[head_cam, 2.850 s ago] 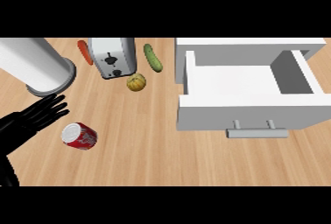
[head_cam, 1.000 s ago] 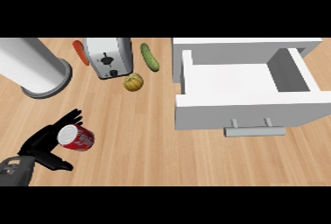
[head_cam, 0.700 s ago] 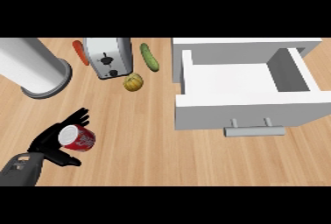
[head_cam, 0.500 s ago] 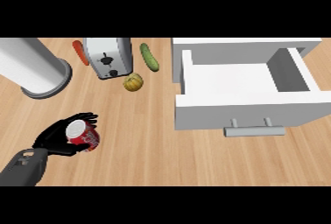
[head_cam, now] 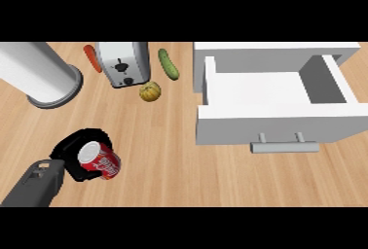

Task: Pick up the can, place it into the drawer and close the drawer

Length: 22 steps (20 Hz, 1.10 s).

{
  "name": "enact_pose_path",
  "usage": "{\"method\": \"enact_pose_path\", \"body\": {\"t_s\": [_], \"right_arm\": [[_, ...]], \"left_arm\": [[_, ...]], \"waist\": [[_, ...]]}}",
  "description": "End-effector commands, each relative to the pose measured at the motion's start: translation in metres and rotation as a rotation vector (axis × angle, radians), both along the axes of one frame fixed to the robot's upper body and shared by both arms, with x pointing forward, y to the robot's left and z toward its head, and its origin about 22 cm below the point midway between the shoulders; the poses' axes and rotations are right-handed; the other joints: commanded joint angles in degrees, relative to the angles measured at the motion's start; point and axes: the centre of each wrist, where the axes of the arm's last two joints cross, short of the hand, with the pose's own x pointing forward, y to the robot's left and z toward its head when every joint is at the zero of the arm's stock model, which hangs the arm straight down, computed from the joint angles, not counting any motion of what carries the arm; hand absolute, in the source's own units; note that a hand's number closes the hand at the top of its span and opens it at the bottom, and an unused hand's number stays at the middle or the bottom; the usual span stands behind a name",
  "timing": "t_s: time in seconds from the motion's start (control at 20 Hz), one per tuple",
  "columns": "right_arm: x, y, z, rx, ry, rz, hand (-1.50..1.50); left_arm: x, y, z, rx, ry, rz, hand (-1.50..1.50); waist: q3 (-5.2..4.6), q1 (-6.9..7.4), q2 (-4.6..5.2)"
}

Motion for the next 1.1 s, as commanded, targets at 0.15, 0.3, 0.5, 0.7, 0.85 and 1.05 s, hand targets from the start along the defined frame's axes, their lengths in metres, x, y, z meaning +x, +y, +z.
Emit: {"method": "enact_pose_path", "body": {"t_s": [0.15, 0.3, 0.5, 0.7, 0.85, 1.05], "right_arm": [[0.000, 0.006, 0.001, 0.001, 0.006, -0.027, -1.50], [-0.009, 0.005, 0.005, 0.004, -0.002, -0.040, -1.50], [-0.009, 0.005, -0.001, 0.000, 0.001, -0.043, -1.50], [-0.023, 0.002, 0.004, -0.002, 0.008, -0.045, -1.50], [-0.012, 0.007, 0.011, 0.004, 0.000, -0.047, -1.50], [-0.027, 0.005, 0.019, 0.001, 0.011, -0.044, -1.50]], "left_arm": [[0.010, -0.039, -0.003, -0.212, -0.146, 0.117, 1.50], [0.007, -0.063, -0.016, -0.216, -0.147, 0.524, 1.50], [0.033, -0.098, 0.006, -0.203, -0.203, 0.661, 1.50], [0.053, -0.133, 0.046, -0.204, -0.274, 0.653, 1.50], [0.051, -0.139, 0.071, -0.188, -0.333, 0.644, 1.50], [0.052, -0.158, 0.115, -0.152, -0.341, 0.610, 1.50]], "waist": [[0.13, 1.10, -0.33], [0.17, 1.37, -0.84], [0.27, 1.37, -0.70], [0.30, 1.75, -1.03], [0.22, 1.94, -0.82], [0.19, 1.40, -0.88]]}}
